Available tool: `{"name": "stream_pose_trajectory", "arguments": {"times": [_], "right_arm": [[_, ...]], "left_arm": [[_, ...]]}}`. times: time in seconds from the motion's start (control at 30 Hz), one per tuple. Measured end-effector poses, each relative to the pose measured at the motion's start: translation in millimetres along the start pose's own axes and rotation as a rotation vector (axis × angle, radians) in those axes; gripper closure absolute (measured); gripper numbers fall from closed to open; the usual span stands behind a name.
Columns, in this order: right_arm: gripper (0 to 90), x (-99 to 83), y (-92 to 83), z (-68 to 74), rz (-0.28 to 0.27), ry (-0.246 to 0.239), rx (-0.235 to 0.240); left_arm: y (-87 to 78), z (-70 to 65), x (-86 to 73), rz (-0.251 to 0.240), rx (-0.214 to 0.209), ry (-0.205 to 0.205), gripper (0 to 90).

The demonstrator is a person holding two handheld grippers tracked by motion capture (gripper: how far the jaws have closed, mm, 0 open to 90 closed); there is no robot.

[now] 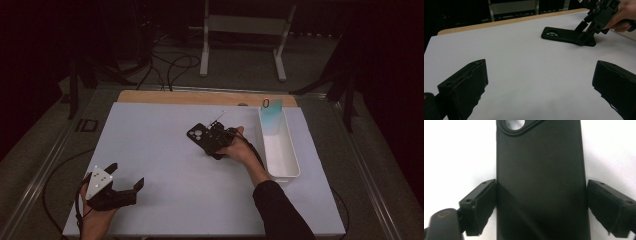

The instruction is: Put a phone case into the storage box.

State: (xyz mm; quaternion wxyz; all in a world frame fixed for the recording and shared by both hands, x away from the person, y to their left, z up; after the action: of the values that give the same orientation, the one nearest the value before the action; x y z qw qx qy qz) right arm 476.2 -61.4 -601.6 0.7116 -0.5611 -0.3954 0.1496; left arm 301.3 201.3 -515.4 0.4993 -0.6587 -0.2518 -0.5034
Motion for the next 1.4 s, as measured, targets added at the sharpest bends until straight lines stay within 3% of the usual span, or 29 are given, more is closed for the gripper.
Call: {"name": "stream_pose_trajectory", "arguments": {"times": [0.5,0.53,0.9,1.07,1.4], "right_arm": [[15.6,-0.7,-2.1,2.4,-0.007,0.007,-0.022],[15.8,0.5,-9.4,4.0,-0.027,0.004,-0.042],[15.6,7.8,-38.6,8.4,-0.123,0.011,-0.043],[15.5,13.3,-57.6,20.4,-0.199,-0.01,-0.034],[15.3,16.0,-83.7,35.5,-0.293,-0.036,-0.035]], "left_arm": [[0.7,-0.1,-0.9,0.005,0.001,-0.001,0.6],[0.9,-0.2,-1.1,0.006,0.001,-0.002,0.7],[1.4,-1.8,-0.7,0.008,0.001,0.0,0.7],[1.9,-3.0,-0.1,0.009,-0.004,0.001,0.7],[2.3,-4.1,0.3,0.009,-0.01,-0.005,0.7]]}}
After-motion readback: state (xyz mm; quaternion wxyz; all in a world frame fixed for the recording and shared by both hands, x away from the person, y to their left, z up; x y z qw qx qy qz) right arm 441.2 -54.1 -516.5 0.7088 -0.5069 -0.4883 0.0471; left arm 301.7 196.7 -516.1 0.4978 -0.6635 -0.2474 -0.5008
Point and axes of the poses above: each handheld gripper's, and its own axes: y roughly forward along the jaws, x roughly out of its top, z roughly to its left, the point moved 10 cm from there along y, roughly forward along the jaws, and after that the axes turned 3 degrees about x, right-handed, at the moved point
